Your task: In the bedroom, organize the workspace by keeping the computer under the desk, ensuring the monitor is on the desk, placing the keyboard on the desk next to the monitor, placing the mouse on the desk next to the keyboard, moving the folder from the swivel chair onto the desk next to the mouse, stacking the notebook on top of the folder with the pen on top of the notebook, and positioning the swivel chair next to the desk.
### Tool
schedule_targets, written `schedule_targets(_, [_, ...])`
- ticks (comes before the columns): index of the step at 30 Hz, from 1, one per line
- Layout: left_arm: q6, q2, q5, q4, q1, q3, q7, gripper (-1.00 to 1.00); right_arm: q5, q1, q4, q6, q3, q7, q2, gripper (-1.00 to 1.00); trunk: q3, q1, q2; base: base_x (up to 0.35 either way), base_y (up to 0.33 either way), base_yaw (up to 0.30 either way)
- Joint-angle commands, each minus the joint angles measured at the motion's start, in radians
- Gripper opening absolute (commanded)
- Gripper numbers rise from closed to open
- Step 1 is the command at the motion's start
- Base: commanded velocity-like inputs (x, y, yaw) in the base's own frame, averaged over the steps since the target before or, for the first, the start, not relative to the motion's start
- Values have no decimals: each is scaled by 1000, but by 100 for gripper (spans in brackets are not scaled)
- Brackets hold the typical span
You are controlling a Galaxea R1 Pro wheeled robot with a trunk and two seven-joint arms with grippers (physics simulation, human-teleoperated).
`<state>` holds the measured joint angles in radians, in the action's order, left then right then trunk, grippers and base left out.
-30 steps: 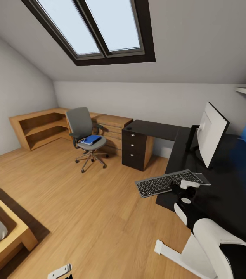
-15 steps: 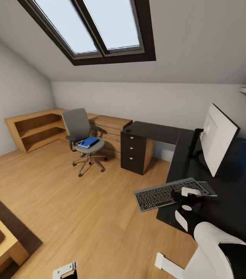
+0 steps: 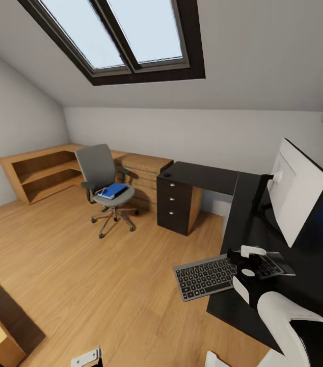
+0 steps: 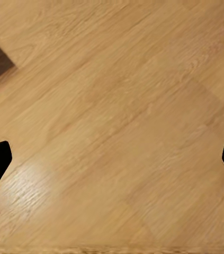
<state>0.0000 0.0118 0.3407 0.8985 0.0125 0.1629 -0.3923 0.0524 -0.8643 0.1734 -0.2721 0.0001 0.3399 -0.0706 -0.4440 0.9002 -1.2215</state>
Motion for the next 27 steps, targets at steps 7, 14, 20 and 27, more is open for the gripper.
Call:
schedule_targets(7, [-1, 2, 8, -22, 6, 2, -7, 100, 5, -1, -7, -20, 4, 0, 6, 100, -1, 0, -1, 0, 0, 0])
schedule_targets(14, [0, 2, 9, -42, 13, 2, -7, 100, 5, -1, -9, -29, 6, 1, 8, 100, -1, 0, -1, 0, 0, 0])
schedule_targets(20, [0, 2, 9, -42, 14, 2, -7, 100, 4, -1, -9, -29, 6, 0, 8, 100, -1, 0, -1, 0, 0, 0])
schedule_targets(27, [-1, 2, 9, -42, 14, 2, -7, 100, 4, -1, -9, -29, 7, -1, 8, 100, -1, 0, -1, 0, 0, 0])
